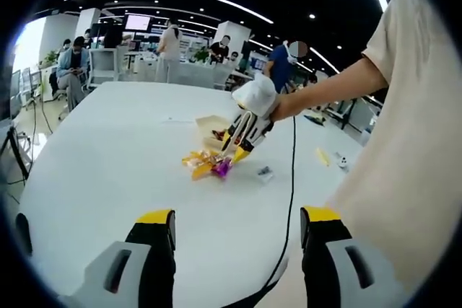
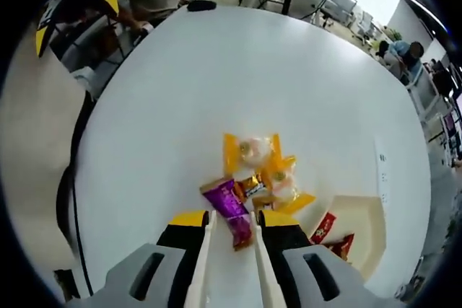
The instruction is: Place the target food into the container with the food tongs after gripping and lifting it, then release it inside without dropping or visibly crushing the food.
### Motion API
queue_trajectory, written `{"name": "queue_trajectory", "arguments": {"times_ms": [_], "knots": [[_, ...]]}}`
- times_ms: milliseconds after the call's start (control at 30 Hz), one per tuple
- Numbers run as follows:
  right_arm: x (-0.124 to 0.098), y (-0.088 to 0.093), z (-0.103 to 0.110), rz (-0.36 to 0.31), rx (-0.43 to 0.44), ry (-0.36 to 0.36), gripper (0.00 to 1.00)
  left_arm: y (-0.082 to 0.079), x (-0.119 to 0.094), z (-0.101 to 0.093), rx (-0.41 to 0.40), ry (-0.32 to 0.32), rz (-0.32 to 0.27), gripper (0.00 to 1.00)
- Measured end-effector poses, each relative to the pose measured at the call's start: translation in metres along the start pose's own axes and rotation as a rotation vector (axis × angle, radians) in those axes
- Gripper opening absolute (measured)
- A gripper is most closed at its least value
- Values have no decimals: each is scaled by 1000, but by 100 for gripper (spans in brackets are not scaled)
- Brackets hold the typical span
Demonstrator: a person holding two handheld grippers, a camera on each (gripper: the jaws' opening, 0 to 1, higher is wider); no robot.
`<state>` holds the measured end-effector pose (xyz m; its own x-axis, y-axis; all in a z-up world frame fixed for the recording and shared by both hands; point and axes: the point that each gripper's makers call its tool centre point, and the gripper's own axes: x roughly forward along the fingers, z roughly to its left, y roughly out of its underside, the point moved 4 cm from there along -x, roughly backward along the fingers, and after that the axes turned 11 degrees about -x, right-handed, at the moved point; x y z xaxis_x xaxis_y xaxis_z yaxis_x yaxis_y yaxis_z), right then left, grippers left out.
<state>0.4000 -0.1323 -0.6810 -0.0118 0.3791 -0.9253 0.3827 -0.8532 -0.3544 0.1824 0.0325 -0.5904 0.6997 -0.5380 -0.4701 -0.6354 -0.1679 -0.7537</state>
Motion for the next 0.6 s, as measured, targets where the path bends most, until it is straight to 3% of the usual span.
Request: {"name": "queue_trajectory", "arguments": {"times_ms": [600], "knots": [[7,-3,-6,13,-35,-12,27,8,-1,-4,-31,-5,2,71]]}}
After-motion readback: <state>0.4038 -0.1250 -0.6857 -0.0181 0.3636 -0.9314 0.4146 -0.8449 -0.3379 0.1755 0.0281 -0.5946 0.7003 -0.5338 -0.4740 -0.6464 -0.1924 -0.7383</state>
